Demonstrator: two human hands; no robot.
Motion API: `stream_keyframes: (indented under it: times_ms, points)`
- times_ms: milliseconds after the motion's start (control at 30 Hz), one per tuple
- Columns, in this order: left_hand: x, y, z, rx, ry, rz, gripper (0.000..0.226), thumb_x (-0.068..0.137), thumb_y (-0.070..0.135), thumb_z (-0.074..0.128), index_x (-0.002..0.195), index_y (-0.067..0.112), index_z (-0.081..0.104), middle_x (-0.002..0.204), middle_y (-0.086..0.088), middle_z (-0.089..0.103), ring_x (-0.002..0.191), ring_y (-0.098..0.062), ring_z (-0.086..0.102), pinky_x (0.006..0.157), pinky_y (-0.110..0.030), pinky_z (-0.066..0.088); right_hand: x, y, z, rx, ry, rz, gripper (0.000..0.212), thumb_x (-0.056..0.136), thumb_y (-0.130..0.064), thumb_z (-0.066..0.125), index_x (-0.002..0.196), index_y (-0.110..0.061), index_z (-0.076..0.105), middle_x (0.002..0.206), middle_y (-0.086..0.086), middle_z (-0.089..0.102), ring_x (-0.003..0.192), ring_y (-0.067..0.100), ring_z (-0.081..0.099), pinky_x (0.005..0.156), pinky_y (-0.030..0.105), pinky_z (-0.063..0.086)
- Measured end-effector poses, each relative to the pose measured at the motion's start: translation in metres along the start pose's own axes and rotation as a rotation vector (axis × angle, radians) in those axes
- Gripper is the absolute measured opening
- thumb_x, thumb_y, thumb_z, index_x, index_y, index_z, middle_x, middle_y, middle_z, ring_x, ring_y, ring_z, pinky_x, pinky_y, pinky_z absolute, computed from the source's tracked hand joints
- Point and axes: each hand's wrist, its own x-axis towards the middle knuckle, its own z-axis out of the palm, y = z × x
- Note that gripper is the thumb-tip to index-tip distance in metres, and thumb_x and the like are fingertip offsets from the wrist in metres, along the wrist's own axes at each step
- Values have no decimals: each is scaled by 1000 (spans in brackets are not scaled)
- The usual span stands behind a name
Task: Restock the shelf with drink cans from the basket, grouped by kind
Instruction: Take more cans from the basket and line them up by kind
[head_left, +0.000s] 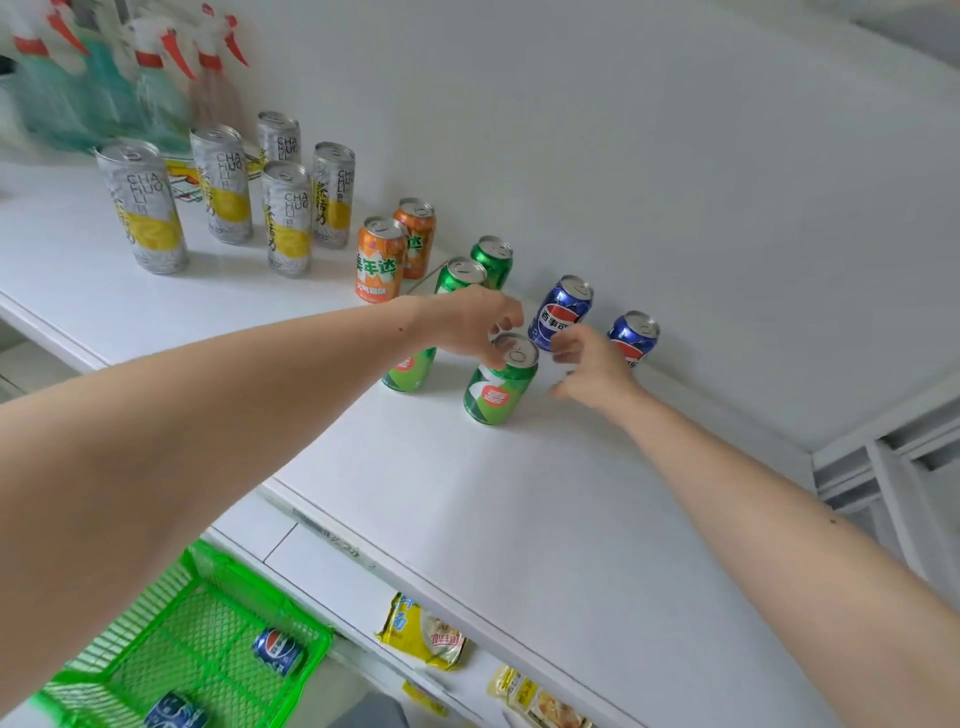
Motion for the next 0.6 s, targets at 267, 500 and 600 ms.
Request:
stream_keyframes:
  times_ms: [267,500,600]
  points:
    - [8,12,15,95,11,-28,71,72,35,80,132,16,48,123,-4,59,109,-23,55,81,-28,45,74,-11,-53,-395,181,-67,76,80,-31,79,143,-11,43,142,12,50,133,31,43,103,41,40]
    - [10,16,20,124,-1,-64,76,74,37,79,136,15,42,126,-8,57,112,-25,54,80,-29,44,113,-14,-41,-497,26,-3,48,81,-39,73,115,-11,54,120,13,61,105,32,57,91,42,48]
    - [12,16,18,117,-11,-73,74,73,37,79,134,15,43,124,-8,57,109,-25,54,77,-29,43,118,-13,-37,-492,51,-2,39,80,-33,75,104,-9,54,112,15,63,94,31,57,81,38,47]
